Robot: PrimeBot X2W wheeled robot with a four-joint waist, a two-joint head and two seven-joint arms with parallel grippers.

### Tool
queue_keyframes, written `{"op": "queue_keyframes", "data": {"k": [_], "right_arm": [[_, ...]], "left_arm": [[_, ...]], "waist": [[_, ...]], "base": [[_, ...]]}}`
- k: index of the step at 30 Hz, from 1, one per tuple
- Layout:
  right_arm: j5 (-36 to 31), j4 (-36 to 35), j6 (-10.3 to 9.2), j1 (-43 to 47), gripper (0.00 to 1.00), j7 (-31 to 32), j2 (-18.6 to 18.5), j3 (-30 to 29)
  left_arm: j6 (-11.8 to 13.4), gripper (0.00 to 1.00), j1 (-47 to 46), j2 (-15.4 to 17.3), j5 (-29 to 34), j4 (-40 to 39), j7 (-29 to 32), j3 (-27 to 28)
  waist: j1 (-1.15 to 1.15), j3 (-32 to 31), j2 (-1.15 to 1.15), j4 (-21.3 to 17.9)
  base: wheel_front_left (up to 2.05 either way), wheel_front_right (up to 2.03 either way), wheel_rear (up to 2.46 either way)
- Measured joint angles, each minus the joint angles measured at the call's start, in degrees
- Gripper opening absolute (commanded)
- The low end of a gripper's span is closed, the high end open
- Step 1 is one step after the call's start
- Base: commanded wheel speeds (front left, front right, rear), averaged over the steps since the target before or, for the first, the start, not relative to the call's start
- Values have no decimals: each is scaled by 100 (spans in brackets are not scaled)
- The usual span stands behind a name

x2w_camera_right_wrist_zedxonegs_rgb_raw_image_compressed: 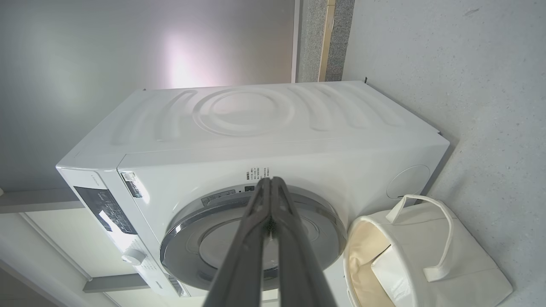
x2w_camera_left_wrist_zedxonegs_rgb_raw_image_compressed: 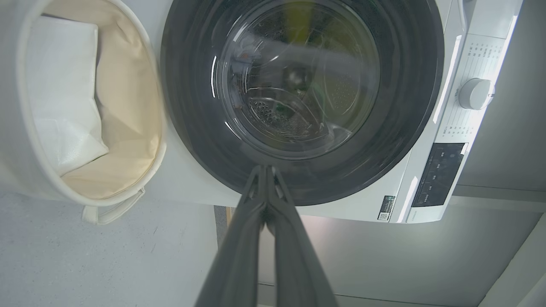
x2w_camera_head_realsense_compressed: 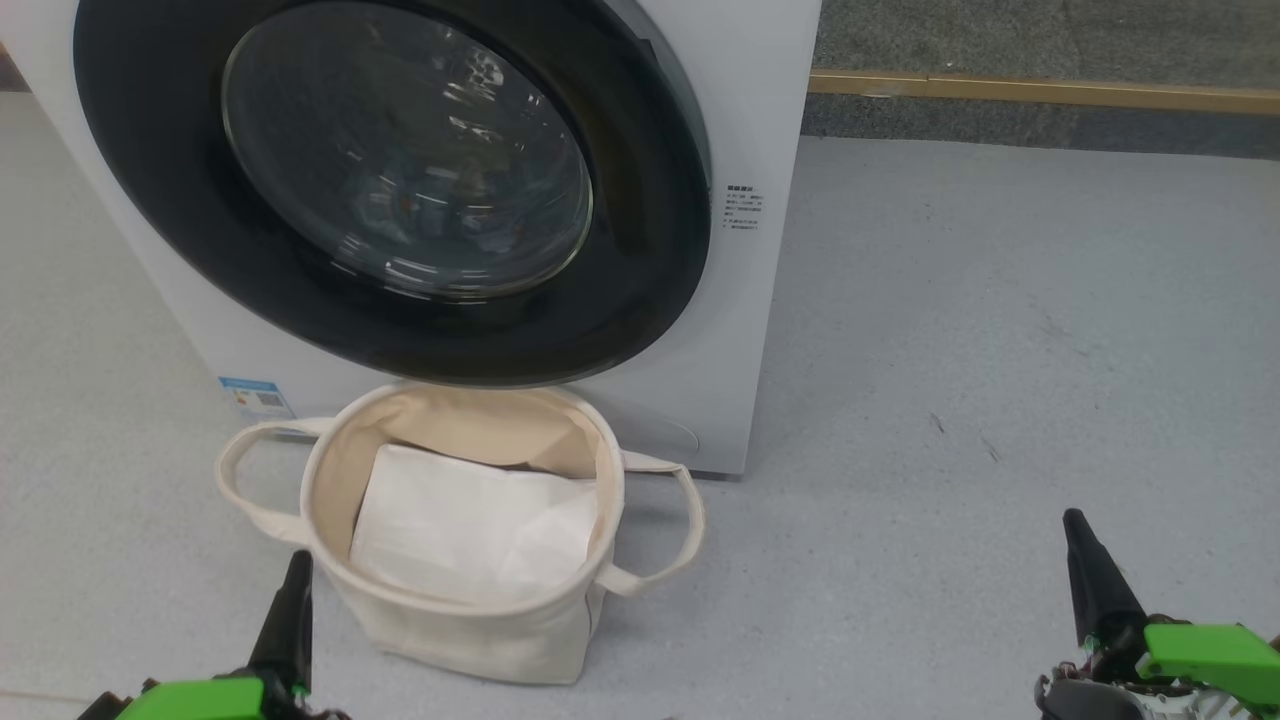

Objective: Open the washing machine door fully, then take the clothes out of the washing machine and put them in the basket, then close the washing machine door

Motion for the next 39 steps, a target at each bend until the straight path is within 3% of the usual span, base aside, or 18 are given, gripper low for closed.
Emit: {"op": "queue_keyframes", "data": {"k": [39], "right_arm": [[0, 0, 0, 0, 0, 0, 1, -3]], "left_arm": [[0, 0, 0, -3, 1, 1, 0, 7]], "waist": [[0, 0, 0, 0]], "base": [[0, 0, 0]]}}
